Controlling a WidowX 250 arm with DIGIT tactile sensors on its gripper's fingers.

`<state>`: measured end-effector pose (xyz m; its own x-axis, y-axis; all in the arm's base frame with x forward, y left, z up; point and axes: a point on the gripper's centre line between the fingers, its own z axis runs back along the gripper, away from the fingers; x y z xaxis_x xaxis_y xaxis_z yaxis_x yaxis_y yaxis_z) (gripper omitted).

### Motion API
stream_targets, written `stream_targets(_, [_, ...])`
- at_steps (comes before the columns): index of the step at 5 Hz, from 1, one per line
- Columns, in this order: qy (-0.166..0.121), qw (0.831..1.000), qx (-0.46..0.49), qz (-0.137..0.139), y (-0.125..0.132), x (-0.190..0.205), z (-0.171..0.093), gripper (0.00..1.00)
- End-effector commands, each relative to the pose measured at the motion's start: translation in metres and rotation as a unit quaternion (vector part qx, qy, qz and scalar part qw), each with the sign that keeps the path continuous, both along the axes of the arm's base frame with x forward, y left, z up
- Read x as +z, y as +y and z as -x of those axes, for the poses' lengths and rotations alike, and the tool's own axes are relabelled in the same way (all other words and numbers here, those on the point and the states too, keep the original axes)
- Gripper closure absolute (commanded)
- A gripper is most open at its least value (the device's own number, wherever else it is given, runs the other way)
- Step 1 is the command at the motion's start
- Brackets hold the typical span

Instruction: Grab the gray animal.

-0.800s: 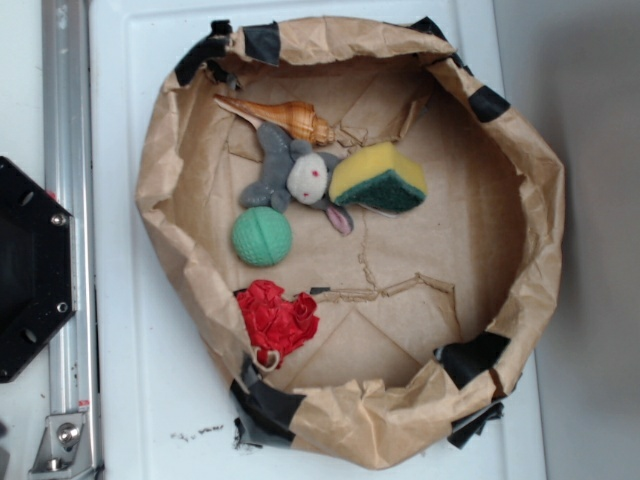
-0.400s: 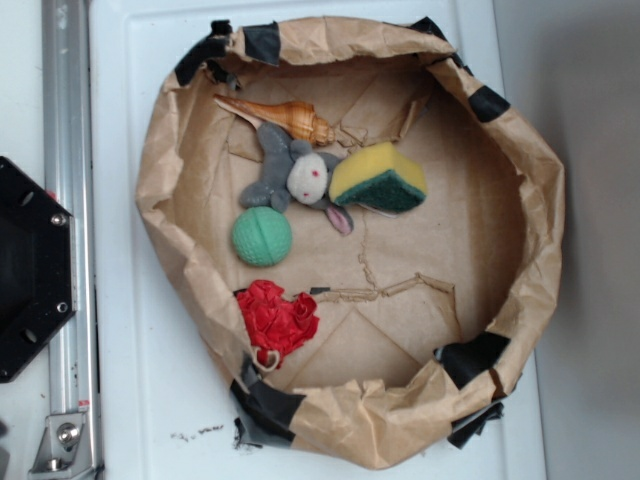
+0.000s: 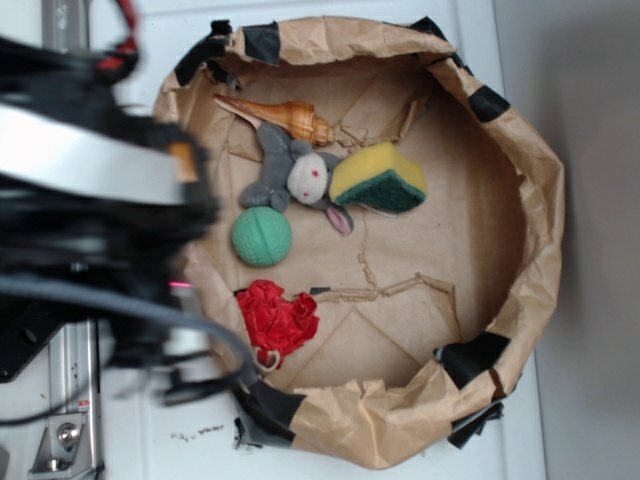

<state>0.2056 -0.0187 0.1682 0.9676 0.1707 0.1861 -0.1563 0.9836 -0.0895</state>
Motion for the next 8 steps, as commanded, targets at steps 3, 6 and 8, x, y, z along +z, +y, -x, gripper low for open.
stream_targets(3, [-0.004,0.996,0.077,-0.033,0.062,-0.107,-0.038,0.0])
stream_targets(6, [0.04,0.999,0.015,-0.024,0.047,-0.15,-0.071,0.0])
stream_targets(8, [0.05,0.996,-0.029,-0.063,0.033,-0.161,-0.072,1.0])
